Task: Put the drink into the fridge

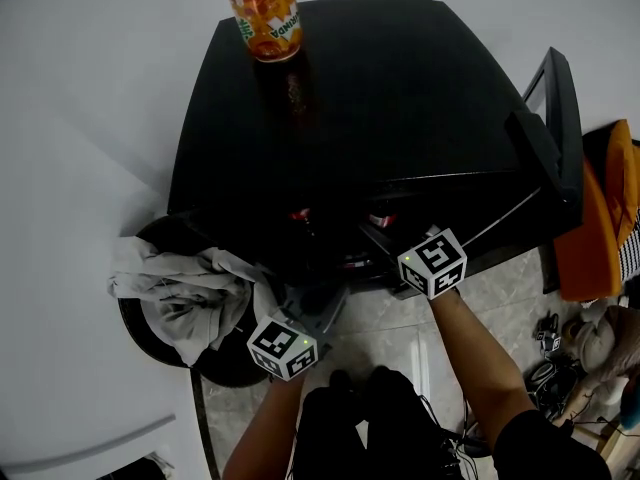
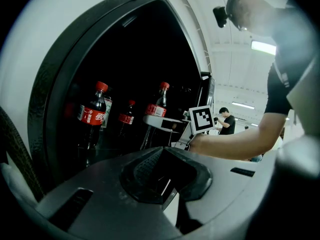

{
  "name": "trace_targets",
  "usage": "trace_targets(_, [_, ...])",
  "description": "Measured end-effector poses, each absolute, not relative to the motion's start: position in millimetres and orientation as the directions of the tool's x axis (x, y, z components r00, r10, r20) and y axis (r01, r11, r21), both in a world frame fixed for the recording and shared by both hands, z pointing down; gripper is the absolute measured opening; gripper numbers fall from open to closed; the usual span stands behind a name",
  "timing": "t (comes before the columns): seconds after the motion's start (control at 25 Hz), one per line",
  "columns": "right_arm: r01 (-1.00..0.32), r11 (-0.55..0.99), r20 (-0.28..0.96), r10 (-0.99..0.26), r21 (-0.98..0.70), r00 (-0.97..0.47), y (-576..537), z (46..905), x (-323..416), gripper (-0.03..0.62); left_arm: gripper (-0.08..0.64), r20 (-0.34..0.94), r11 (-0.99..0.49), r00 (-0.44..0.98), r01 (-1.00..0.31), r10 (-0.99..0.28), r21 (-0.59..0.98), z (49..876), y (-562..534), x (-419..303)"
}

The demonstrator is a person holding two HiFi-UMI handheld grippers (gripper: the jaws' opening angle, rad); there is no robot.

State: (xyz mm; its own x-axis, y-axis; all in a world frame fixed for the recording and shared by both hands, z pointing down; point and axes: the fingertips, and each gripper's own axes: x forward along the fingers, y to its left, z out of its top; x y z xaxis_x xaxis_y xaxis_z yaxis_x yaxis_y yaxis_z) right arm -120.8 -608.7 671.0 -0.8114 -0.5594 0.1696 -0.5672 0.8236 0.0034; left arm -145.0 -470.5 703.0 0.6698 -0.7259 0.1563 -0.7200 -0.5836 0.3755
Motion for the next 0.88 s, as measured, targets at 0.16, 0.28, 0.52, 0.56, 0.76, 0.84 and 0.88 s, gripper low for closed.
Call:
trace_targets(0.16, [-0.566, 0.825, 0.148, -0.56, 0.005, -0.815, -609.8, 660.0, -123.6, 0.321, 0.012, 0.162, -0.57, 0.665, -0.722, -0.729, 0.393, 700.1, -467.2, -146.4])
trace_targets(0.28, [-0.568, 0.823, 0.126, -0.565, 0.011, -0.816, -609.4, 645.0, -122.2, 0.321, 0.012, 0.173, -0.562, 0.662, -0.724, -0.729, 0.401, 693.3, -463.0, -145.9])
trace_targets(0.52, [-0.579, 0.815, 0.089, -0.576, -0.006, -0.812, -596.2, 596.3, -115.5, 0.321, 0.012, 0.194, -0.539, 0.649, -0.734, -0.735, 0.413, 658.6, -452.4, -148.5])
trace_targets(0.56, [-0.581, 0.814, 0.098, -0.577, -0.016, -0.811, -591.6, 591.7, -113.9, 0.321, 0.012, 0.2, -0.533, 0.646, -0.736, -0.737, 0.417, 650.5, -449.6, -149.1])
trace_targets(0.76, [-0.597, 0.797, 0.16, -0.581, -0.09, -0.798, -563.9, 576.1, -98.2, 0.321, 0.012, 0.224, -0.512, 0.635, -0.746, -0.74, 0.425, 602.7, -435.7, -147.0])
trace_targets(0.84, [-0.596, 0.796, 0.18, -0.574, -0.109, -0.799, -548.9, 567.8, -92.9, 0.321, 0.012, 0.223, -0.515, 0.639, -0.742, -0.736, 0.428, 582.2, -429.1, -143.0])
trace_targets(0.88, [-0.589, 0.799, 0.187, -0.565, -0.12, -0.804, -540.4, 562.8, -91.5, 0.321, 0.012, 0.222, -0.52, 0.643, -0.74, -0.733, 0.427, 572.2, -424.6, -140.2])
